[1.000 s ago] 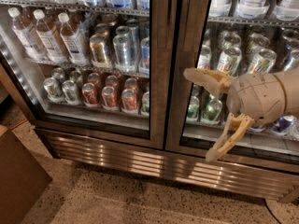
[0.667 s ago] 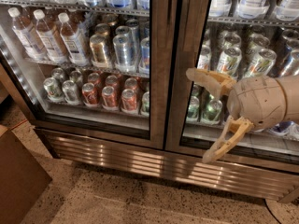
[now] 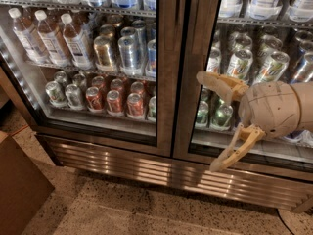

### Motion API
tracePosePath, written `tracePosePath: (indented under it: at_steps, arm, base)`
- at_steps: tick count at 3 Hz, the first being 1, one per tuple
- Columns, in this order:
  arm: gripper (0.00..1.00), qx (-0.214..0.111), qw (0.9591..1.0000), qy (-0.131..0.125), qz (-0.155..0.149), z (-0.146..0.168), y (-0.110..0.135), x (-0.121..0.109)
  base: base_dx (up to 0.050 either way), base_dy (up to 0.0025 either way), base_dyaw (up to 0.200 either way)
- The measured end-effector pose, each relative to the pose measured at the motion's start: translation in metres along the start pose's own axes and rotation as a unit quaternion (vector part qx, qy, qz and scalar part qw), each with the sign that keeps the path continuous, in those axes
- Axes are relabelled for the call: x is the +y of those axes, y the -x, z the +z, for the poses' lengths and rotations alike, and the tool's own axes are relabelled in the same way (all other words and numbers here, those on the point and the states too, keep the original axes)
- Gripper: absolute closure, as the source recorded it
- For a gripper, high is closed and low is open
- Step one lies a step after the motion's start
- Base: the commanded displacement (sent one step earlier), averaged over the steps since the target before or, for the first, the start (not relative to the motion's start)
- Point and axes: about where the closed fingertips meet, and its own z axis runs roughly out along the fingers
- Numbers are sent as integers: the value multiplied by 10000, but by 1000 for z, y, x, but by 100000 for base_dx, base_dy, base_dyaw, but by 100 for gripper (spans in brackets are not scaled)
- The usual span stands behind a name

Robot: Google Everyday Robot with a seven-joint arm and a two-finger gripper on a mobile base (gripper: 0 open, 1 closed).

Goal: Open left fridge door

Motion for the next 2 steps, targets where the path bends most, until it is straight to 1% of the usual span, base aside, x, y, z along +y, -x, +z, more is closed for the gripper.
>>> tracePosePath:
  at_steps: [1,2]
  arm:
    - [0,-73,10000,-9,-34,0,9,1]
    - [0,-76,9992,-66,-380,-3,45,12]
  base:
    - [0,0,0]
    - [0,0,0]
